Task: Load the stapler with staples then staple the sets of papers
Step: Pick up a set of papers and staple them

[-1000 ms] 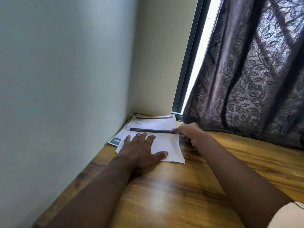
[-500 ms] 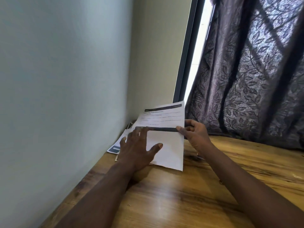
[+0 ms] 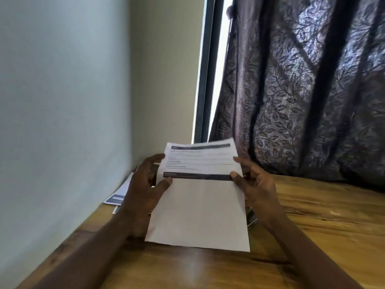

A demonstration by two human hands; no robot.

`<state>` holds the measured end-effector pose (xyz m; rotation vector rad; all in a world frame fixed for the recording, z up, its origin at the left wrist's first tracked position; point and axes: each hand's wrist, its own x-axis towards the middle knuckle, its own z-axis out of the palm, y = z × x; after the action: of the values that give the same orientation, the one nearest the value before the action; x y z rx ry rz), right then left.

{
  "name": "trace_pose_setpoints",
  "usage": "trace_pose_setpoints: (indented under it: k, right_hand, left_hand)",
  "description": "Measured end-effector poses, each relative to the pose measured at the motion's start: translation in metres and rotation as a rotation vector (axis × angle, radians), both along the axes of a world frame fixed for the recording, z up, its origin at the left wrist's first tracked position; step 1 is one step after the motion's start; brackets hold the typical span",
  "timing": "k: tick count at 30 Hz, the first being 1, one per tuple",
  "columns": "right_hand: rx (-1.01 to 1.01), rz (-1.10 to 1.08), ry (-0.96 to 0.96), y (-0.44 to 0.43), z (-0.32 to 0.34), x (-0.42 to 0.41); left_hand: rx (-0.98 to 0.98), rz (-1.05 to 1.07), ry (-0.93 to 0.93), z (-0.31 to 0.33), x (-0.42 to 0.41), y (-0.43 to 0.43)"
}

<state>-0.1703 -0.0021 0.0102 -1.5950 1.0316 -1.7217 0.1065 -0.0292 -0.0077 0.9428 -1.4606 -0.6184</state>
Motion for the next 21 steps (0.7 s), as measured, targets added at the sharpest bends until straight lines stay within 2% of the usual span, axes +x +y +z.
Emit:
trace_pose_setpoints:
  k: [3,5,9,12,15,19,21]
  right_hand:
    - [0.107,0.031,0.119,0.001,-0.008,-0.014]
    - [0.099,-0.012,0.226,-0.003,-0.012,-0.021]
    - [-0.089,-0.244,0.469,-0.009,-0.014,-0.029]
    - [-0.199,-0.357,0.53,-0.011,-0.012,-0.031]
    - [-0.309,-0.528,0.483,-0.009,-0.009,-0.031]
    - [-0.259,-0.623,0.31,-0.003,-0.003,-0.027]
    - [-0.145,-0.53,0.128,0.001,-0.001,-0.022]
  left_hand:
    - [-0.058,-0.001,-0.035,-0.001,-0.007,0.004]
    - [-0.109,0.072,-0.118,0.001,-0.01,0.003]
    - [-0.241,0.213,-0.285,0.019,-0.016,-0.001]
    - [-0.372,0.274,-0.405,0.033,-0.02,-0.011]
    - [-0.434,0.355,-0.469,0.043,-0.028,-0.02]
    - [-0.527,0.235,-0.228,0.038,-0.048,-0.028]
    - [-0.529,0.246,-0.164,0.027,-0.055,-0.028]
